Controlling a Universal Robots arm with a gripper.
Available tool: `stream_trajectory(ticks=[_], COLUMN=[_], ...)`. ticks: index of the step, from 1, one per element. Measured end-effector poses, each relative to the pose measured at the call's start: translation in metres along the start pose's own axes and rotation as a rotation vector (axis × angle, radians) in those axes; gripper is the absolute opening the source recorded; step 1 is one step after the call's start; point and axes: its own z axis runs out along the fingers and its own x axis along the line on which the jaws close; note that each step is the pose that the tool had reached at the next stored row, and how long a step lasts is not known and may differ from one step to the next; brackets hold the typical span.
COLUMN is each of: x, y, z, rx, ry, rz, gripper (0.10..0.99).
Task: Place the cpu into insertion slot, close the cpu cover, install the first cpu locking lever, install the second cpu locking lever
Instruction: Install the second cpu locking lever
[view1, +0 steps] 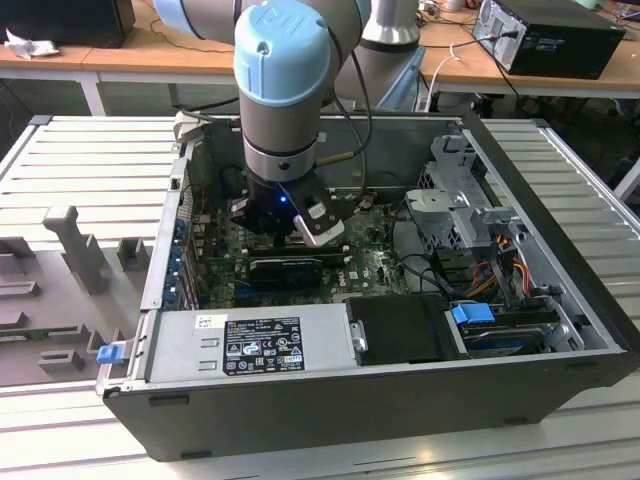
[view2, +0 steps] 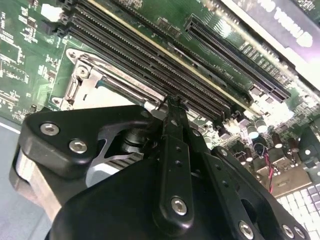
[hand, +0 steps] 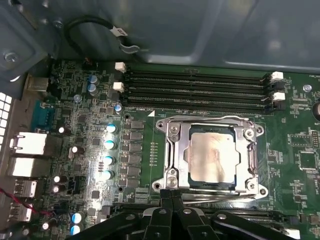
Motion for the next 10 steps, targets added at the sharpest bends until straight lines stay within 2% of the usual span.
stream_trajectory(ticks=[3,5,7,8,10], x=[0.0016,0.0028,0.0037,0.0041,0.0046], y=[-0.0021,-0.0030,-0.0038,-0.0044,-0.0050], z=[0.0029,0.0038,0.0046,0.0051,0.0057], rx=[-0.012,-0.025,-0.039,-0.053,-0.069], ry=[-0.0006,-0.0012,-0.0019,-0.0025,-0.0035], rz=[0.000,0.000,0.000,0.000,0.000], gripper=[0.106,0.106,0.106,0.106,0.106])
